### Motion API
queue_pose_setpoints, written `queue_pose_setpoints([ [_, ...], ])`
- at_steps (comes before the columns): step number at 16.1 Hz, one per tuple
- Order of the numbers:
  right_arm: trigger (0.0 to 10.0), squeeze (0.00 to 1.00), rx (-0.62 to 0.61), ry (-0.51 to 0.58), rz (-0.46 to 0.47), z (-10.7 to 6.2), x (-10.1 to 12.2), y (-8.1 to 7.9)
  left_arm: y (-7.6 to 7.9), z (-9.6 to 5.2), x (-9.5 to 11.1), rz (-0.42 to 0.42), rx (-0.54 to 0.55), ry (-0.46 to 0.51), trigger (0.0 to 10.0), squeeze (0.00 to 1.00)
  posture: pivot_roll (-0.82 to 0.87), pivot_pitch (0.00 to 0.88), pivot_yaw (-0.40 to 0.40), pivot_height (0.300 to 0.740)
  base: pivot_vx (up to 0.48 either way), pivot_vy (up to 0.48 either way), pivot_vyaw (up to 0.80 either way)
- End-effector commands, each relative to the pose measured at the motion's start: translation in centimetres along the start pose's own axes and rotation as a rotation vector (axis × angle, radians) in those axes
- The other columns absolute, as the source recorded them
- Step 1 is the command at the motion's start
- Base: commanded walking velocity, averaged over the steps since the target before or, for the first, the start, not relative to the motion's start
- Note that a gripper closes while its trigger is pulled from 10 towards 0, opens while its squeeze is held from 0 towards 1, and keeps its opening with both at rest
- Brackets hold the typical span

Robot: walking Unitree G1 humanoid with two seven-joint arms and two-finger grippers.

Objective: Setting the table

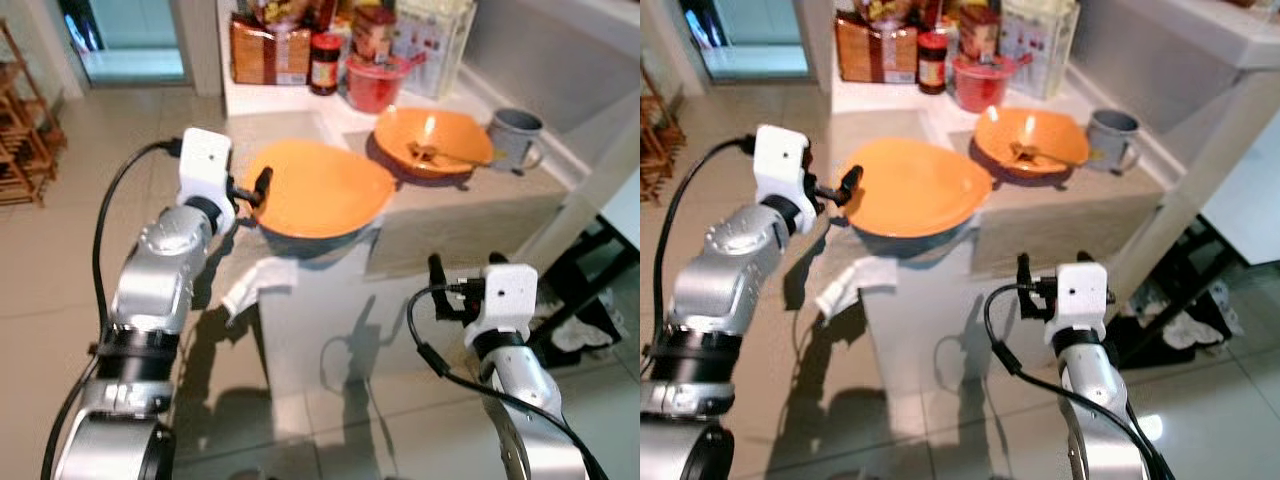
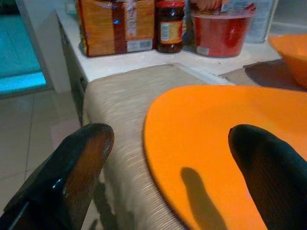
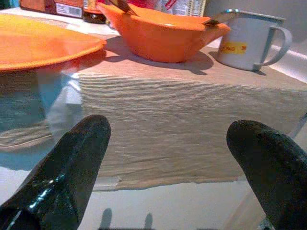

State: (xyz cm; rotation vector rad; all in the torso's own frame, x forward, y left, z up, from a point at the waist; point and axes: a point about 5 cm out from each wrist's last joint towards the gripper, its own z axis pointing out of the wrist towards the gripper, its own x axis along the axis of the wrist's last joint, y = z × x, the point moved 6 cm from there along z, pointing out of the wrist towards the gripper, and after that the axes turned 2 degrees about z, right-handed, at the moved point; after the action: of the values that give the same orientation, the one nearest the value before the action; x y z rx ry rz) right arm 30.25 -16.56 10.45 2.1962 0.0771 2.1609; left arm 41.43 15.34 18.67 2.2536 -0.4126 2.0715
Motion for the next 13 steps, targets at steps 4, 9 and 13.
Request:
queue_pose_setpoints([
  [4, 10.0, 0.09, -0.014, 0.012, -0.006, -0.1, 0.3, 0.5, 0.4, 0.9, -1.4, -0.225, -0.065, -0.156, 10.0, 0.0, -0.02, 0.0, 0.0, 0.74, 0.0, 0.0, 0.0],
  [9, 10.0, 0.1, -0.015, 0.006, -0.009, -0.2, 0.2, 0.6, 1.1, 1.2, -2.2, -0.438, -0.098, -0.225, 10.0, 0.0, -0.03, 0.002, 0.0, 0.74, 0.0, 0.0, 0.0],
  [13, 10.0, 0.09, -0.012, 0.001, -0.01, -0.3, 0.1, 0.5, 1.0, 1.2, -2.4, -0.52, -0.088, -0.238, 10.0, 0.0, -0.03, 0.005, 0.0, 0.74, 0.0, 0.0, 0.0],
])
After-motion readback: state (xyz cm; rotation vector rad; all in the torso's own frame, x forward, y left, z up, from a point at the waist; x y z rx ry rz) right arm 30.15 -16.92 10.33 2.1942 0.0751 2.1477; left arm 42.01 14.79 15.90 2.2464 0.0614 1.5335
